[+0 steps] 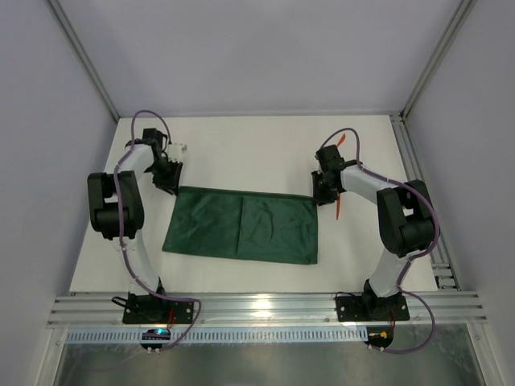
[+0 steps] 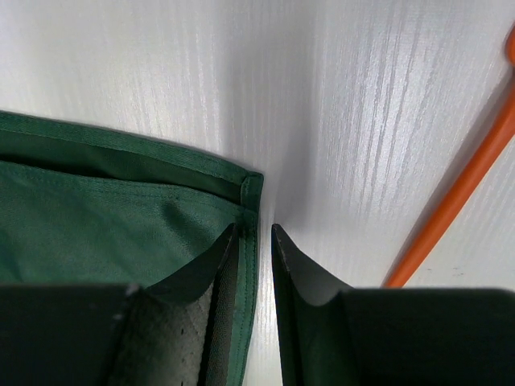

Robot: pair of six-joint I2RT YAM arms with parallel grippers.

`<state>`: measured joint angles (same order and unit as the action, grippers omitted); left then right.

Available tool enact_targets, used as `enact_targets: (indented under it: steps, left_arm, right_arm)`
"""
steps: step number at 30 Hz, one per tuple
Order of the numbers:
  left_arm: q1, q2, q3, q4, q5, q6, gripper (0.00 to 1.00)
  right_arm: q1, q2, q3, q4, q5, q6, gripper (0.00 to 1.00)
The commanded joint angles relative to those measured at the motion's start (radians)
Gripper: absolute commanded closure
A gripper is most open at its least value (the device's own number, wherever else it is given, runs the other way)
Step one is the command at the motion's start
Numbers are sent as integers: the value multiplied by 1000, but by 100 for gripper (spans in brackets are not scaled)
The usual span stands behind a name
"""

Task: Fold the napkin into a case and place the utensils inside
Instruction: Move the rectangle-folded napkin to the center of the board.

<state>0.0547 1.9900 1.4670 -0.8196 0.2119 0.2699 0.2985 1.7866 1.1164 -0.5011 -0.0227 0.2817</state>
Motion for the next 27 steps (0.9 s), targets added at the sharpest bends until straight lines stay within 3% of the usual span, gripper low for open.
enact_targets:
  steps: [1, 16, 21, 27]
  left_arm:
    - [-4, 4, 23, 13, 55, 9, 75]
    - [-9, 58, 46, 33, 58, -1, 81]
    - [-9, 52, 38, 37, 75, -1, 97]
    - [-9, 4, 27, 40, 81, -6, 100]
  right_arm:
    - [-5, -9, 23, 32, 17, -22, 73]
    - [-5, 11, 22, 53, -19, -33, 85]
    - [-4, 14, 26, 55, -34, -32, 92]
    - [-6, 2, 28, 52, -40, -33, 96]
